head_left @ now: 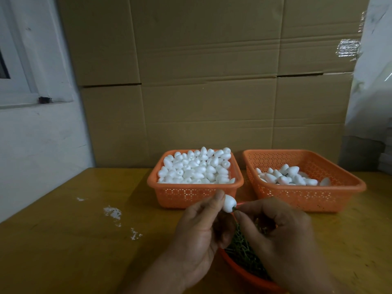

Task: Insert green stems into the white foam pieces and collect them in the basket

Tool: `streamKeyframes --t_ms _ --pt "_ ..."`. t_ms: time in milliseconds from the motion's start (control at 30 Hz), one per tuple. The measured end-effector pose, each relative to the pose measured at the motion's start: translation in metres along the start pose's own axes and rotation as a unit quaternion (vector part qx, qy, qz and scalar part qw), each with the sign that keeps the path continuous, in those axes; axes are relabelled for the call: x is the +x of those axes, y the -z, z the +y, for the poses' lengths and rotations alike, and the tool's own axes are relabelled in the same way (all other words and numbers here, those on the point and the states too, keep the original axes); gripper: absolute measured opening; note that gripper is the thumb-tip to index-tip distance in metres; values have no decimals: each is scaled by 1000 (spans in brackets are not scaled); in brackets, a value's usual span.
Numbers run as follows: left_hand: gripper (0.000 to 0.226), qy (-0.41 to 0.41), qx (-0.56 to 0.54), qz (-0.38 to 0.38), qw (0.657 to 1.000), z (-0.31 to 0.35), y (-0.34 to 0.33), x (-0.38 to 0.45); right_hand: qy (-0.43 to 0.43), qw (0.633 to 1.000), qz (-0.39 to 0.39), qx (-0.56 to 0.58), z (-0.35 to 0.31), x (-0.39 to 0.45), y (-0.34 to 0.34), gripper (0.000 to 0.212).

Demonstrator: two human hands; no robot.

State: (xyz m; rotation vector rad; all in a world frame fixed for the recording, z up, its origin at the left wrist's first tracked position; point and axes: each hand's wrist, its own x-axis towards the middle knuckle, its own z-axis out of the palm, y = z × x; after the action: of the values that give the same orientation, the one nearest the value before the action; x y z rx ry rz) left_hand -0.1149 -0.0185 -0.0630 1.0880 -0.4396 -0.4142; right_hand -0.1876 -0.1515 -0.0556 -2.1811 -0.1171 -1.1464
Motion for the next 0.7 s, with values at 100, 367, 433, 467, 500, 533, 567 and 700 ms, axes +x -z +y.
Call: streamKeyframes --t_ms 100,367,433,467,500,533,567,700 --pt "37 -30 33 10 999 -2 1 1 -15 1000 -16 -8 0 -1 -1 19" --pt "36 -190 217 33 957 -6 3 1 -74 995 -38 56 -2 -3 -2 11" --pt "35 -202 250 23 947 -4 3 -1 -87 992 -37 78 -1 -3 -2 14" --pt "35 -206 260 21 943 -3 3 -2 -94 991 -39 90 -1 -3 -3 13" --pt "35 -210 270 21 940 -2 3 -2 -100 989 -42 101 -1 -3 -3 12" --pt "36 -214 280 24 936 -2 3 -2 -105 987 -45 112 -1 -4 -3 12" --pt "37 -219 291 27 931 -2 3 -2 -109 985 -48 121 -1 -4 -4 13" --pt "39 -244 325 28 913 1 3 -2 -124 979 -60 148 -1 -4 -5 9"
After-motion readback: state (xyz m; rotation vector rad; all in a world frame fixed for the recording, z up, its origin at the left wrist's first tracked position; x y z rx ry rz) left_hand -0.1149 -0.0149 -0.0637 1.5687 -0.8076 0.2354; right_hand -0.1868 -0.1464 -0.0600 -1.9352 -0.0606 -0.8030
